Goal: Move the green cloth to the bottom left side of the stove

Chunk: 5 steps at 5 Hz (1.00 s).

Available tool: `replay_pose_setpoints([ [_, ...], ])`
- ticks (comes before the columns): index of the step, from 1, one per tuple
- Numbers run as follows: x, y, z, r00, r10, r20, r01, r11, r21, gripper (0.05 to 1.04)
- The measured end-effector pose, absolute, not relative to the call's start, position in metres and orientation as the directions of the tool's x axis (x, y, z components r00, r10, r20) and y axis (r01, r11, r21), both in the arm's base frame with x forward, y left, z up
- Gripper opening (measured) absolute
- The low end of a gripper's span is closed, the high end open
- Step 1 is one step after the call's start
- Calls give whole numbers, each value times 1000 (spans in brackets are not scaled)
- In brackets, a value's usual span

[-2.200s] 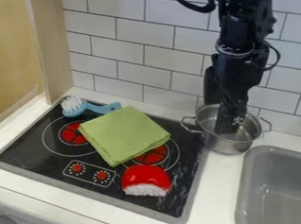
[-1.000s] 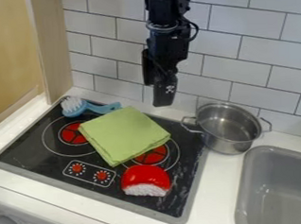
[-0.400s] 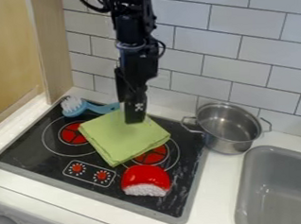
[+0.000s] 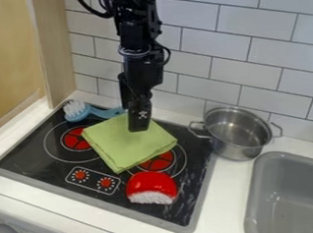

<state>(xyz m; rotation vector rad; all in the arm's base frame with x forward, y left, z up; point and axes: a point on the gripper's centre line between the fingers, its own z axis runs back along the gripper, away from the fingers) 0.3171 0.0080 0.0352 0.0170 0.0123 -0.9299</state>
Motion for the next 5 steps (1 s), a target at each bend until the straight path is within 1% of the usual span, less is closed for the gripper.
replay_pose_setpoints([
  [1,319,6,31,600,-800,-11,800,600,8,999],
  [3,314,3,5,589,-807,-40,805,590,-52,999],
  [5,315,2,4,593,-804,-45,803,595,-45,999],
])
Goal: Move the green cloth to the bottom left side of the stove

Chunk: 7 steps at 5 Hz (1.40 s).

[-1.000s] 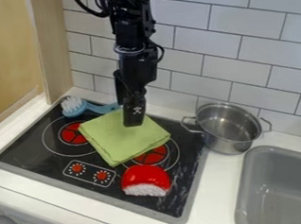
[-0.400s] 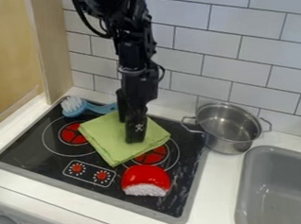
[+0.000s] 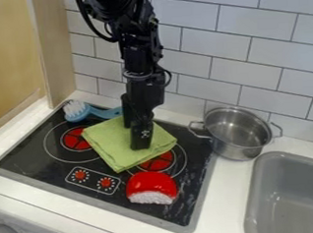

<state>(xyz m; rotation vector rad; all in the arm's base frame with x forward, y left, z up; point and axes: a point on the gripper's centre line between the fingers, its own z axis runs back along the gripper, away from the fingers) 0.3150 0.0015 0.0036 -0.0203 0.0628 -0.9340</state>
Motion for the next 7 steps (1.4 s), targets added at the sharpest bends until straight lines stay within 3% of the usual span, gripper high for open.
replay_pose_setpoints([
  [3,316,14,4,614,-789,-37,787,615,-47,999],
  [5,316,49,3,676,-736,-35,736,677,-17,999],
  [7,291,69,1,697,-717,-26,716,697,-20,999],
])
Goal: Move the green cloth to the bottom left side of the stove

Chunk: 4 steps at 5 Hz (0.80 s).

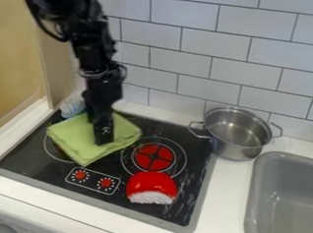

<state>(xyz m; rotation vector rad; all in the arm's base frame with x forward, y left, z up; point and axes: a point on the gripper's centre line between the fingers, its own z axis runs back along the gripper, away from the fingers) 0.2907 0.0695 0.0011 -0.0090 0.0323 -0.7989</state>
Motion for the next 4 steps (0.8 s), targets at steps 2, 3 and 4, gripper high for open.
replay_pose_setpoints([
  [2,261,69,6,713,-701,-16,700,713,-53,999],
  [3,250,75,6,738,-675,-28,673,738,-58,999],
  [4,247,83,5,768,-640,-36,638,769,-52,999],
])
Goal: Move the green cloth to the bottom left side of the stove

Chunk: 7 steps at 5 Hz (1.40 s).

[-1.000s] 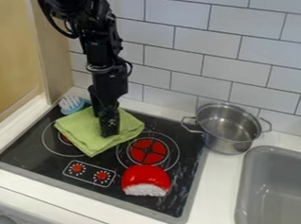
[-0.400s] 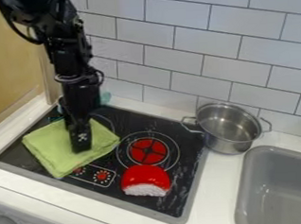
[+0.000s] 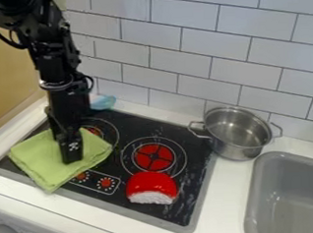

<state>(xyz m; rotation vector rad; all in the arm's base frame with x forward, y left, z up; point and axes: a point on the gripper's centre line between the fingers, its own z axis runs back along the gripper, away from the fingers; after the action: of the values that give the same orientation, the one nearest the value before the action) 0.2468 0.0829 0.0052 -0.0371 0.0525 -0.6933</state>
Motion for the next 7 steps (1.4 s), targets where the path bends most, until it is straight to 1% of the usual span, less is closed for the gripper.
replay_pose_setpoints([
  [1,246,88,5,782,-622,-42,620,783,-46,999],
  [3,245,86,5,779,-626,-39,624,779,-60,999],
  [4,245,80,6,776,-630,-14,627,774,-83,999],
  [5,247,76,18,775,-632,23,631,771,-82,999],
  [6,254,73,37,762,-641,86,646,763,-34,999],
  [7,260,74,54,732,-668,138,670,742,37,999],
])
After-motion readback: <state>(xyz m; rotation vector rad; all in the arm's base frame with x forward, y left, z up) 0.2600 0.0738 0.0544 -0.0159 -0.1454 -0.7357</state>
